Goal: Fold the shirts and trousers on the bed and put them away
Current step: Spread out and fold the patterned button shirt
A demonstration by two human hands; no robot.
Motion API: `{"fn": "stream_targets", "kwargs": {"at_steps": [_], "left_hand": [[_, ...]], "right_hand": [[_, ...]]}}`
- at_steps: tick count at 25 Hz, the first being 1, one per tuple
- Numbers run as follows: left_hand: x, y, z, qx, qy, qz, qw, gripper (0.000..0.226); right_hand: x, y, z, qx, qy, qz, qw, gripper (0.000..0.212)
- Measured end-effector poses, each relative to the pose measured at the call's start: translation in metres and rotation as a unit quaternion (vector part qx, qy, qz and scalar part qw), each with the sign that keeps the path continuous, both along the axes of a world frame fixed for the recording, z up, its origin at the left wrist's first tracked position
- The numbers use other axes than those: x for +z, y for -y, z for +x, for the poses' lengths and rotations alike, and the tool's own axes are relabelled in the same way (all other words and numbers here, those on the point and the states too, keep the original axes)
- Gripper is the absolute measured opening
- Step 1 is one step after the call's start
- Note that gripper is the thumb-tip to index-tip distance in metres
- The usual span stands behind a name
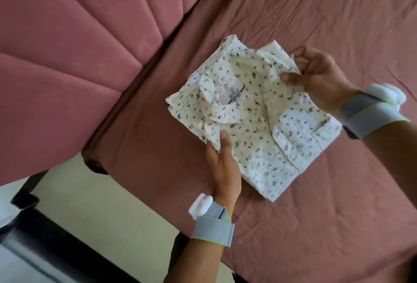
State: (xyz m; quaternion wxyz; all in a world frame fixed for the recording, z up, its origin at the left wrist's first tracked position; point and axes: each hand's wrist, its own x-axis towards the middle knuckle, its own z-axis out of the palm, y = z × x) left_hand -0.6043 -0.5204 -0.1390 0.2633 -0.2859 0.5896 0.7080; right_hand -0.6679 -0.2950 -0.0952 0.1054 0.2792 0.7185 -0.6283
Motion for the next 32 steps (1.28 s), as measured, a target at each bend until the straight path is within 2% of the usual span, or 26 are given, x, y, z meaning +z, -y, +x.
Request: {"fn": "stream_targets", "kwargs": {"at_steps": [1,2,5,6,9,11,13,14,16,19,21,23,24,25,26,28,30,32], "left_hand": [[-0.002,0.002,-0.012,0.017,-0.046,-0.031,0.998,0.029],[-0.007,0.004,-0.024,0.013,-0.078,-0.064,0.995,0.028],[-0.036,0.018,-0.053,-0.013,-0.143,-0.124,0.982,0.045],[-0.044,0.022,-0.057,-0.026,-0.147,-0.126,0.981,0.048],[-0.047,0.027,-0.058,-0.011,-0.125,-0.079,0.989,0.048],[-0.037,0.026,-0.056,0.004,-0.116,-0.045,0.992,0.047],[-0.033,0.028,-0.067,0.018,-0.103,-0.062,0.993,0.041],[-0.037,0.030,-0.075,0.016,-0.087,-0.076,0.993,0.035],[-0.040,0.035,-0.088,-0.004,-0.076,-0.096,0.992,0.027],[-0.041,0.042,-0.096,0.001,-0.135,-0.094,0.986,0.022],[-0.040,0.043,-0.100,0.021,-0.155,-0.095,0.983,0.028],[-0.038,0.043,-0.103,0.010,-0.156,-0.109,0.982,0.048],[-0.035,0.045,-0.104,-0.012,-0.177,-0.153,0.972,0.061],[-0.030,0.046,-0.098,-0.047,-0.220,-0.223,0.948,0.071],[-0.025,0.045,-0.090,-0.085,-0.287,-0.290,0.909,0.076],[-0.016,0.037,-0.074,-0.176,-0.398,-0.360,0.825,0.078],[-0.020,0.021,-0.058,-0.315,-0.440,-0.386,0.747,0.082],[-0.042,0.009,-0.049,-0.442,-0.435,-0.422,0.662,0.081]], "right_hand": [[-0.005,0.004,-0.013,-0.006,-0.025,0.035,0.999,0.025],[-0.014,0.010,-0.025,-0.019,-0.051,0.086,0.995,0.025],[-0.036,0.031,-0.053,-0.100,-0.103,0.175,0.974,0.027],[-0.042,0.036,-0.054,-0.101,-0.099,0.196,0.970,0.029],[-0.049,0.038,-0.032,-0.014,0.002,0.293,0.956,0.029],[-0.050,0.030,-0.019,0.014,0.042,0.299,0.953,0.040],[-0.048,0.022,-0.023,0.004,0.065,0.252,0.965,0.046],[-0.048,0.018,-0.031,0.002,0.071,0.235,0.969,0.043],[-0.049,0.017,-0.051,0.036,0.084,0.268,0.959,0.031],[-0.049,0.027,-0.074,0.013,0.030,0.327,0.945,0.015],[-0.050,0.035,-0.083,-0.017,-0.024,0.325,0.945,0.013],[-0.056,0.041,-0.081,-0.007,-0.030,0.347,0.937,0.028],[-0.059,0.043,-0.078,0.000,-0.028,0.367,0.930,0.036],[-0.061,0.046,-0.071,0.002,-0.036,0.376,0.926,0.040],[-0.061,0.047,-0.061,-0.004,-0.059,0.373,0.926,0.041],[-0.060,0.053,-0.036,0.011,-0.122,0.379,0.917,0.042],[-0.060,0.057,-0.009,0.086,-0.130,0.431,0.889,0.047],[-0.063,0.050,0.015,0.178,-0.065,0.481,0.856,0.054]]}}
